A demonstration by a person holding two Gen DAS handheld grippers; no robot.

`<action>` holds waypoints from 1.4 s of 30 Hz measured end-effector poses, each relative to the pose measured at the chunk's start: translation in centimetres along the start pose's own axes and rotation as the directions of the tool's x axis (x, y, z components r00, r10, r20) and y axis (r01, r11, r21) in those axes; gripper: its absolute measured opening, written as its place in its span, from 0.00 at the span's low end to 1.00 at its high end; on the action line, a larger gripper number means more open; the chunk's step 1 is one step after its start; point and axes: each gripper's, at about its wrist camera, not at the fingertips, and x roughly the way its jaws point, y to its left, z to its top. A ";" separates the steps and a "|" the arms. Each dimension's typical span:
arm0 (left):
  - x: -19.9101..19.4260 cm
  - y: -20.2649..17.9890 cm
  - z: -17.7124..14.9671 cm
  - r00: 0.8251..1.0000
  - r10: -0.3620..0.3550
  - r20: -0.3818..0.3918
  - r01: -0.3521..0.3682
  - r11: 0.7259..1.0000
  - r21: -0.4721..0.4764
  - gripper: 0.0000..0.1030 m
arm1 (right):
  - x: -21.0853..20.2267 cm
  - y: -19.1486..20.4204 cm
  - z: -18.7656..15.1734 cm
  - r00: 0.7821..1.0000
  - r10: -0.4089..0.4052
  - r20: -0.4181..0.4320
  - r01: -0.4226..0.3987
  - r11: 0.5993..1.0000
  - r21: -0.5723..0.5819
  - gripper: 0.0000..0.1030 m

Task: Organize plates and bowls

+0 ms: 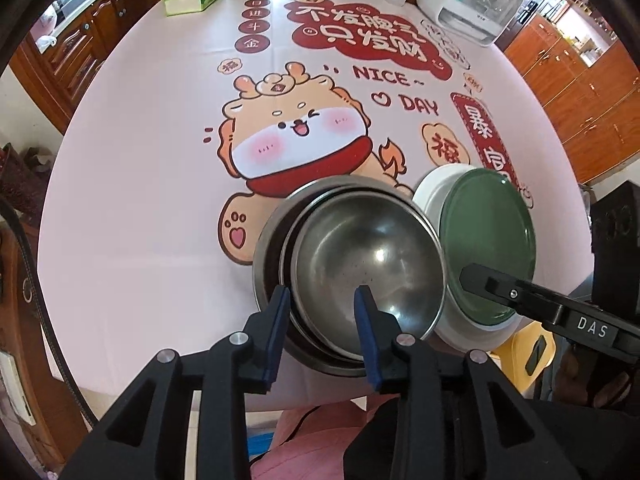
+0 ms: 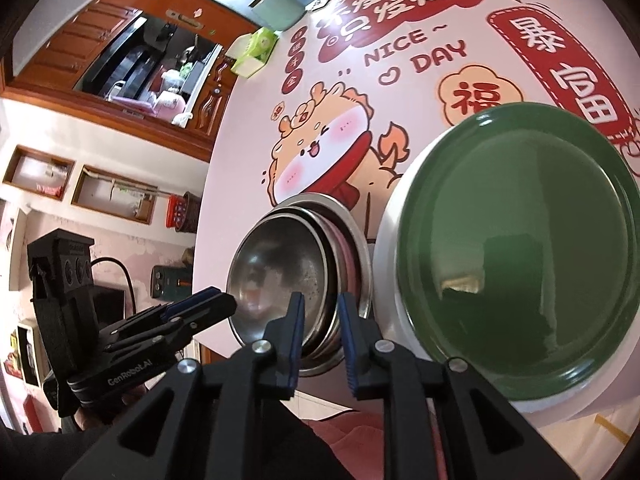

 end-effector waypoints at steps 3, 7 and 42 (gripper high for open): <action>-0.2 0.5 0.3 1.000 -0.012 0.014 0.013 1.000 -0.014 0.34 | -0.3 -0.4 0.0 1.000 0.002 0.010 -0.002 1.000 0.022 0.31; -0.1 1.2 0.6 1.000 -0.011 0.018 0.012 0.999 -0.033 0.46 | -0.3 -1.2 -0.1 1.000 0.009 0.009 -0.010 0.998 0.064 0.31; 6.1 4.3 0.2 0.987 -0.090 -0.134 0.069 0.986 -0.151 0.69 | 4.3 -3.9 0.1 0.972 0.173 -0.158 -0.119 0.946 0.303 0.49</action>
